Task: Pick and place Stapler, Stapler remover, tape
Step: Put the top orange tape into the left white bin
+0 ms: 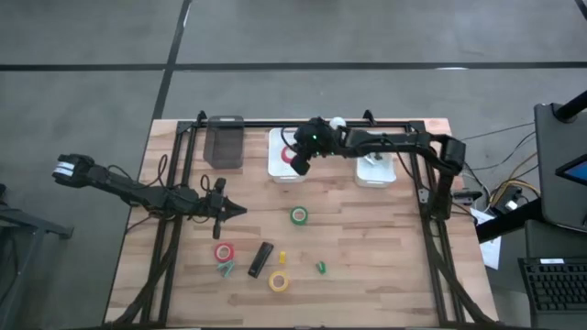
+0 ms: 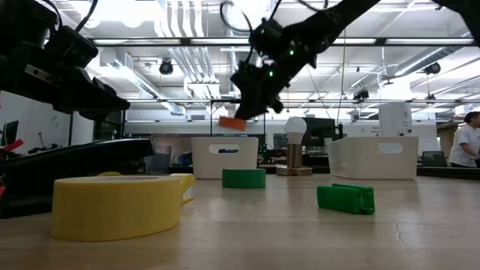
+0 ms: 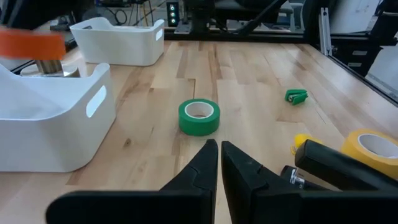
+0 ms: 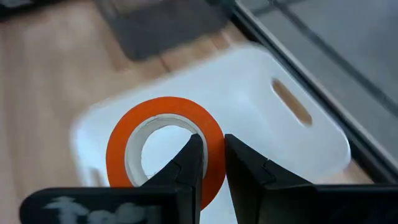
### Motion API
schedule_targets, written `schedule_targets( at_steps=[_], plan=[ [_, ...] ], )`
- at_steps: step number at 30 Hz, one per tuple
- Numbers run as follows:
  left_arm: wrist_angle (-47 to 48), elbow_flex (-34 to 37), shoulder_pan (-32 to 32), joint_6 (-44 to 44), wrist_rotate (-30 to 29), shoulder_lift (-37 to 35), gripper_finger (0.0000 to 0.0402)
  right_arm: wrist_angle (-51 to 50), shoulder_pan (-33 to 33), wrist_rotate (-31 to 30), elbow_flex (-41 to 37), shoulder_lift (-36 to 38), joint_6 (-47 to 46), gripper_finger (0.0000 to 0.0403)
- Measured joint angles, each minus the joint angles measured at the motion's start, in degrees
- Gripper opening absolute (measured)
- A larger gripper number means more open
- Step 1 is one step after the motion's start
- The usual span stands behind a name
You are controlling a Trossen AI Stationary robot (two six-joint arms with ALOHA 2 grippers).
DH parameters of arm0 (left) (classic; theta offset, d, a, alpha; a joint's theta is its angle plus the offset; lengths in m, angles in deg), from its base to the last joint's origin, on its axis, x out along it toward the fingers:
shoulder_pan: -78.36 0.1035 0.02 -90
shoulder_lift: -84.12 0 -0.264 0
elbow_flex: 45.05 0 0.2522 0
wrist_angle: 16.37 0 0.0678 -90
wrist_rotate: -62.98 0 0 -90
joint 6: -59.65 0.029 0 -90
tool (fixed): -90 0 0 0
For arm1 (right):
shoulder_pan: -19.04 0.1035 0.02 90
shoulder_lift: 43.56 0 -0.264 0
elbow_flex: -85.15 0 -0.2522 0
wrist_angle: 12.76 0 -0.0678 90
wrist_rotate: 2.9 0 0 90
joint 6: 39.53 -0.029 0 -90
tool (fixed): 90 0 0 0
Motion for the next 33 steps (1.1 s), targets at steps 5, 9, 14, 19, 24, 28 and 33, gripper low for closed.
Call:
schedule_targets(
  at_steps=[5,9,14,19,24,28,33],
  plan=[
    [0.4,0.0,0.0,0.0,0.0,0.0,0.0023,-1.1,-1.8,0.1,2.8,-4.4,0.6,0.0052],
    [0.5,0.0,0.0,0.0,0.0,0.0,0.0023,-1.2,-3.1,0.1,5.5,-7.4,0.9,0.0052],
    [0.5,0.0,0.0,0.0,0.0,0.0,0.0023,-3.2,-4.9,-0.1,8.4,-10.2,-0.6,0.0052],
    [0.5,0.0,0.0,0.0,0.0,0.0,0.0023,-4.1,-6.1,-0.2,9.1,-11.1,-0.9,0.0052],
    [0.8,0.0,0.0,0.0,0.0,0.0,0.0023,-3.9,-6.5,0.0,9.0,-11.0,-1.5,0.0052],
    [0.8,0.0,0.0,0.0,0.0,0.0,0.0023,-3.9,-6.5,0.2,8.6,-11.1,-1.5,0.0052],
    [0.8,0.0,0.0,0.0,0.0,0.0,0.0023,-3.9,-6.5,0.2,8.6,-11.6,-1.5,0.0052]
  ],
)
